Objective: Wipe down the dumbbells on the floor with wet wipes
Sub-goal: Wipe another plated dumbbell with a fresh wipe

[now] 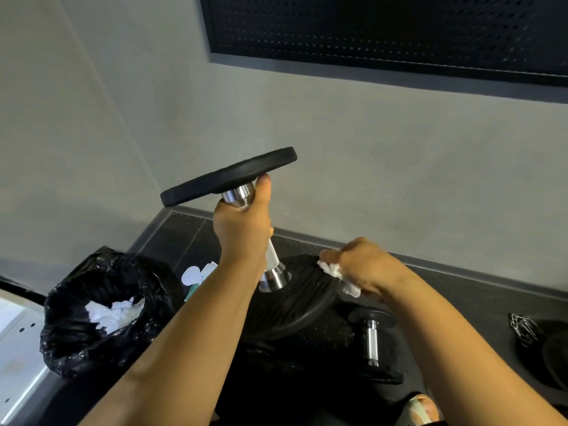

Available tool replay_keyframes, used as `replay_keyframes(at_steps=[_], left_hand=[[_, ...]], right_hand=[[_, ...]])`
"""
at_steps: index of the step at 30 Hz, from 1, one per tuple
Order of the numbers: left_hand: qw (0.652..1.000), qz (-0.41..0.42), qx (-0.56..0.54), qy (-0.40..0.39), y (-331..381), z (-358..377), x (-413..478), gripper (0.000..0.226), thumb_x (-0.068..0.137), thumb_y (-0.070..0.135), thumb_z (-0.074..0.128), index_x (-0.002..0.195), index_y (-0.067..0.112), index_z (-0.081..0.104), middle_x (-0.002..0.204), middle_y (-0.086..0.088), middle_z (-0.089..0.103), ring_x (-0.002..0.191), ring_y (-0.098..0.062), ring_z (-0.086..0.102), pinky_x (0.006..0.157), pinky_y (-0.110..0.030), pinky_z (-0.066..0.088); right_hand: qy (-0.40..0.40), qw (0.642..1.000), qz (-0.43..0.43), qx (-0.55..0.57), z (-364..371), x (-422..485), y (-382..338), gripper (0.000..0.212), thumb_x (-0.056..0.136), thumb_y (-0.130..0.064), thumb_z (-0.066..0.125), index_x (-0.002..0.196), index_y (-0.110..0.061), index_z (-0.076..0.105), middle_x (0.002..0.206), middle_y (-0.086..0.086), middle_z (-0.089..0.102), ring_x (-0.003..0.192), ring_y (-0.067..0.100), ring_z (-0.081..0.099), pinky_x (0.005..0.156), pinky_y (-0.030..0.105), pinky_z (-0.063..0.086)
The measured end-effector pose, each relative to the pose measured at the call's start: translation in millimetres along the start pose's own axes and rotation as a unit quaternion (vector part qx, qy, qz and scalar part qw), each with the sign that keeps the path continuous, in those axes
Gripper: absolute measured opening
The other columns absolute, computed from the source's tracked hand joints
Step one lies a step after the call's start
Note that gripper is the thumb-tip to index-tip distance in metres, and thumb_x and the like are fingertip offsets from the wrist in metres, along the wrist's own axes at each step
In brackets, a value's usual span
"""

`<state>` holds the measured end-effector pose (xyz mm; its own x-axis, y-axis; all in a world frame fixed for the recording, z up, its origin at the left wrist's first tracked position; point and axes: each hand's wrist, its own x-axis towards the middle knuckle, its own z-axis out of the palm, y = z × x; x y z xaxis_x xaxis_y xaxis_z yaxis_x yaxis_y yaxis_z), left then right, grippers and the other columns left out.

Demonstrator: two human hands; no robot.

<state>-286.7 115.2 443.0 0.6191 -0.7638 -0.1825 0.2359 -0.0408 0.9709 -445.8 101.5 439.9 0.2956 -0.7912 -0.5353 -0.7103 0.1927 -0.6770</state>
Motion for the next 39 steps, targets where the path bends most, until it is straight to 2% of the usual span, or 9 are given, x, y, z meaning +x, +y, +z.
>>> replay_keyframes(at_steps=[2, 7, 11, 16, 23, 27, 31, 35, 39], left_hand=[[0.999, -0.029, -0.018, 0.013, 1, 0, 5, 0.039, 0.081, 0.034, 0.074, 0.062, 0.020, 0.043, 0.045, 0.008, 0.044, 0.039, -0.009, 0.042, 0.045, -0.024, 0.040], [0.999, -0.043, -0.032, -0.001, 4, 1, 4, 0.043, 0.081, 0.028, 0.075, 0.057, 0.020, 0.039, 0.042, 0.008, 0.038, 0.035, -0.009, 0.036, 0.040, -0.021, 0.035], [0.998, -0.053, -0.036, -0.022, 6, 3, 1, 0.044, 0.082, 0.024, 0.074, 0.056, 0.019, 0.039, 0.043, 0.006, 0.035, 0.035, -0.009, 0.032, 0.039, -0.020, 0.031], [0.993, -0.075, -0.043, -0.082, 8, 0, -7, 0.044, 0.083, 0.019, 0.072, 0.050, 0.021, 0.043, 0.041, 0.008, 0.035, 0.036, -0.008, 0.030, 0.038, -0.019, 0.029], [0.981, -0.075, -0.038, -0.174, 12, -4, -9, 0.045, 0.084, 0.015, 0.069, 0.054, 0.021, 0.036, 0.050, 0.001, 0.027, 0.045, -0.014, 0.025, 0.043, -0.022, 0.027], [0.964, -0.099, -0.055, -0.239, 14, -6, -10, 0.048, 0.086, 0.015, 0.065, 0.053, 0.020, 0.030, 0.049, 0.002, 0.024, 0.040, -0.011, 0.026, 0.041, -0.021, 0.028], [0.942, -0.120, -0.076, -0.305, 16, -7, -6, 0.047, 0.085, 0.015, 0.060, 0.054, 0.020, 0.026, 0.044, 0.006, 0.024, 0.037, -0.008, 0.026, 0.041, -0.021, 0.025], [0.952, -0.105, -0.106, -0.268, 18, -4, -1, 0.041, 0.087, 0.008, 0.058, 0.053, 0.021, 0.039, 0.046, 0.006, 0.034, 0.039, -0.007, 0.035, 0.041, -0.018, 0.034], [0.994, -0.020, -0.038, -0.103, 19, 8, 5, 0.024, 0.083, 0.014, 0.065, 0.066, 0.017, 0.048, 0.055, 0.003, 0.045, 0.049, -0.010, 0.042, 0.051, -0.022, 0.042]], right_hand=[[0.018, 0.999, 0.020, 0.046, 4, -6, 0, 0.028, 0.095, -0.024, 0.057, 0.074, -0.006, 0.062, 0.048, -0.001, 0.064, 0.041, 0.009, 0.053, 0.036, 0.009, 0.037], [0.224, 0.951, -0.188, -0.104, 13, -7, -2, 0.016, 0.085, -0.032, 0.064, 0.076, -0.020, 0.058, 0.066, -0.007, 0.061, 0.064, 0.019, 0.059, 0.057, 0.027, 0.045], [0.064, 0.913, -0.339, -0.218, 33, -20, -12, 0.007, 0.082, -0.031, 0.062, 0.081, -0.026, 0.066, 0.082, -0.008, 0.062, 0.073, 0.013, 0.059, 0.068, 0.028, 0.047], [-0.010, 0.933, -0.277, -0.231, 18, 1, -5, 0.010, 0.086, -0.027, 0.063, 0.079, -0.031, 0.057, 0.078, -0.011, 0.063, 0.074, 0.010, 0.057, 0.072, 0.029, 0.048], [-0.023, 0.951, -0.228, -0.205, 17, 41, -1, 0.027, 0.089, -0.019, 0.060, 0.068, -0.031, 0.049, 0.070, -0.016, 0.054, 0.077, 0.013, 0.054, 0.079, 0.033, 0.048], [-0.072, 0.980, -0.151, -0.105, 19, 59, 4, 0.019, 0.085, -0.032, 0.068, 0.073, -0.022, 0.057, 0.073, -0.004, 0.059, 0.074, 0.014, 0.054, 0.078, 0.037, 0.049], [-0.172, 0.982, -0.018, 0.072, 15, 54, 7, 0.040, 0.078, -0.042, 0.074, 0.095, -0.006, 0.070, 0.092, 0.015, 0.070, 0.080, 0.026, 0.064, 0.082, 0.040, 0.052], [-0.132, 0.975, 0.007, 0.180, 12, 46, 9, 0.034, 0.082, -0.021, 0.072, 0.101, 0.007, 0.068, 0.092, 0.023, 0.068, 0.077, 0.030, 0.065, 0.080, 0.041, 0.052], [-0.023, 0.979, 0.044, 0.200, 7, 35, 1, 0.023, 0.082, -0.026, 0.071, 0.075, -0.006, 0.063, 0.052, 0.008, 0.055, 0.035, 0.017, 0.046, 0.042, 0.017, 0.033]])
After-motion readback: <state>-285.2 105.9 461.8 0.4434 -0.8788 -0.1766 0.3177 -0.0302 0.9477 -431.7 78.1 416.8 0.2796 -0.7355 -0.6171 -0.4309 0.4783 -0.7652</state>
